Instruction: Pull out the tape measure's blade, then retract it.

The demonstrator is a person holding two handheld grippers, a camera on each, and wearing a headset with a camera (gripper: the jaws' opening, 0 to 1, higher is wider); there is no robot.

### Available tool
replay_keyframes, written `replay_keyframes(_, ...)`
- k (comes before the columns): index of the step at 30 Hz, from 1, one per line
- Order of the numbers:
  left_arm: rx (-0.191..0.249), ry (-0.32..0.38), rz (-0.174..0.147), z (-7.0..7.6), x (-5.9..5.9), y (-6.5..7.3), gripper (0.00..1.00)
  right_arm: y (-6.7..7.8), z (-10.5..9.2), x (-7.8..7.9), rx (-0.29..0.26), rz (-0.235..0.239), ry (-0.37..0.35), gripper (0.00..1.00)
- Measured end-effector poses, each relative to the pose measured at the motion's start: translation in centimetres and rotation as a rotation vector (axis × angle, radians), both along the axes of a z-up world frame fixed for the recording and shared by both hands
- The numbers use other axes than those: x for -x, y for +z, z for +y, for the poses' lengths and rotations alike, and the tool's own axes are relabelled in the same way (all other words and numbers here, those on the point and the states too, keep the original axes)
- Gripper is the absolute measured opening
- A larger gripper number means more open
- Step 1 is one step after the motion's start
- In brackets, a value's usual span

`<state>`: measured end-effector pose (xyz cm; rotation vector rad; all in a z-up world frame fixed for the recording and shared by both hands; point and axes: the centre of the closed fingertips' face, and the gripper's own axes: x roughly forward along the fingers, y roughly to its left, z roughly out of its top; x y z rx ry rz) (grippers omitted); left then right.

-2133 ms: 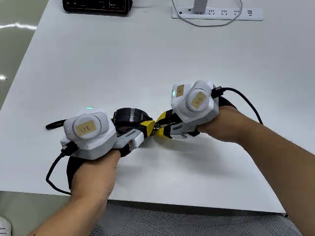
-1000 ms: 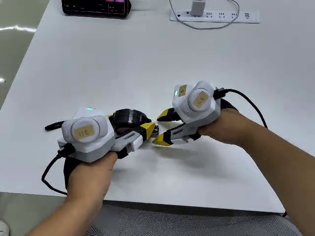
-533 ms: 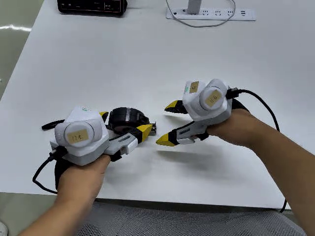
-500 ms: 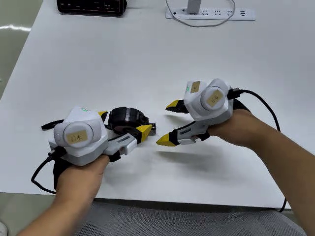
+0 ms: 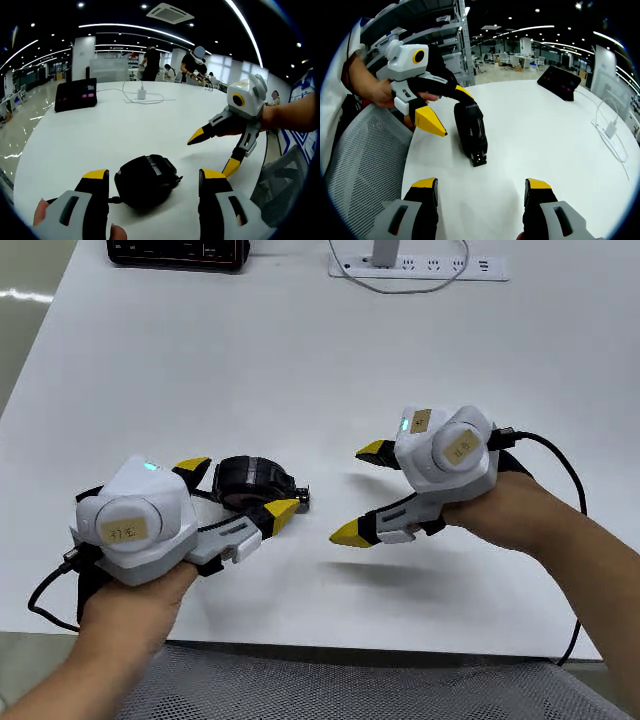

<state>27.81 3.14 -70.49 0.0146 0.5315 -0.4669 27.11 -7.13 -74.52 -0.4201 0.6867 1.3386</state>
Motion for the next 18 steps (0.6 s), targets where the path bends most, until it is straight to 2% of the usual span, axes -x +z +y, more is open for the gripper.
replay_keyframes(3, 0.006, -0.019, 0.003, 0.0, 0.4, 0.2, 0.73, 0.3, -0.5, 0.1, -0.003, -0.006, -0.002, 0.71)
replay_keyframes(6, -0.016, -0.041, 0.000, 0.2, 0.7, 0.3, 0.76, 0.6, -1.2, 0.1, -0.003, -0.014, -0.015, 0.73)
replay_keyframes(18, -0.006, -0.082, 0.003, 0.9, 1.5, 0.7, 0.87, 1.7, -2.7, 0.2, -0.030, -0.021, -0.070, 0.80)
